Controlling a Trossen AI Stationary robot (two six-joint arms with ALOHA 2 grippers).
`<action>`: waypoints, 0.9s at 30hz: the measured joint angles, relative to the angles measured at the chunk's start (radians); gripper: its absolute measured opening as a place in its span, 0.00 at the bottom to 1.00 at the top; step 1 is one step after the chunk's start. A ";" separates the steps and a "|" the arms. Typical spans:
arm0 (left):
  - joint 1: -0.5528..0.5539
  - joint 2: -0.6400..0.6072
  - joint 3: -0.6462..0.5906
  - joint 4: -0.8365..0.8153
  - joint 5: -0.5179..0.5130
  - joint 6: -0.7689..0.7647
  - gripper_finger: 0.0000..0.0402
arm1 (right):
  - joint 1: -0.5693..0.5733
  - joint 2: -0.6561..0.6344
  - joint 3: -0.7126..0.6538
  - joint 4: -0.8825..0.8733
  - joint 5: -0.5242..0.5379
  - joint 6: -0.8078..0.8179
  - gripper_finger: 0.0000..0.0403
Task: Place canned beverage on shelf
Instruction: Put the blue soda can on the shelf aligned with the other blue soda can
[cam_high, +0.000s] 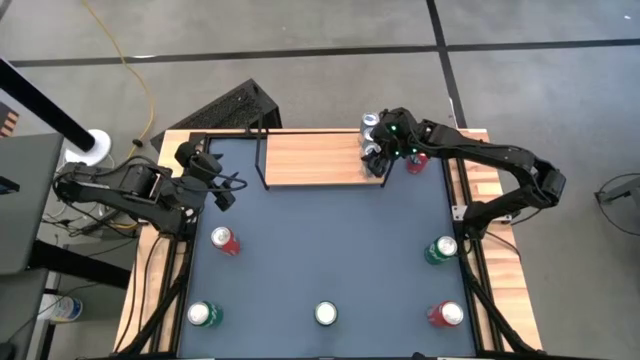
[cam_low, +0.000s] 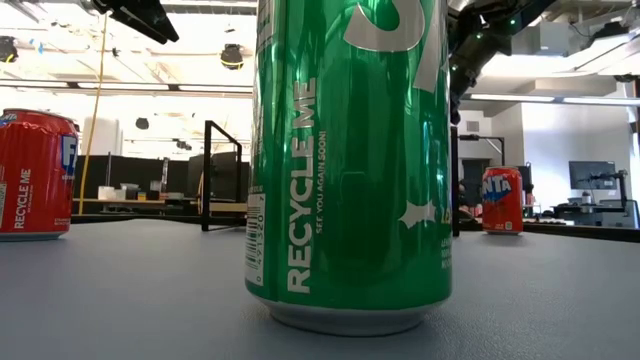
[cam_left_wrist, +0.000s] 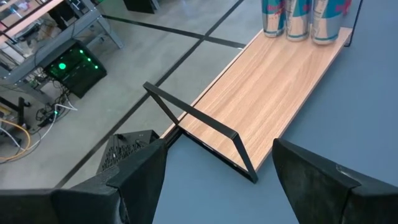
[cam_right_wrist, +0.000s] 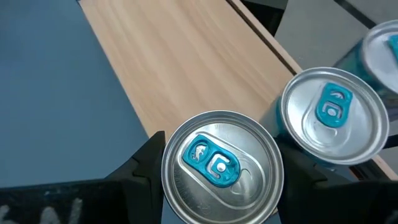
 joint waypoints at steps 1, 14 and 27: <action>0.000 0.000 0.000 0.000 0.000 0.000 0.69 | 0.000 0.000 0.000 0.000 0.002 0.000 0.50; 0.000 0.000 0.000 0.000 0.000 0.000 0.69 | -0.002 0.000 0.000 -0.013 0.002 0.011 0.50; 0.000 0.000 0.000 0.000 0.000 -0.001 0.69 | 0.000 -0.001 0.002 -0.021 0.002 0.031 0.50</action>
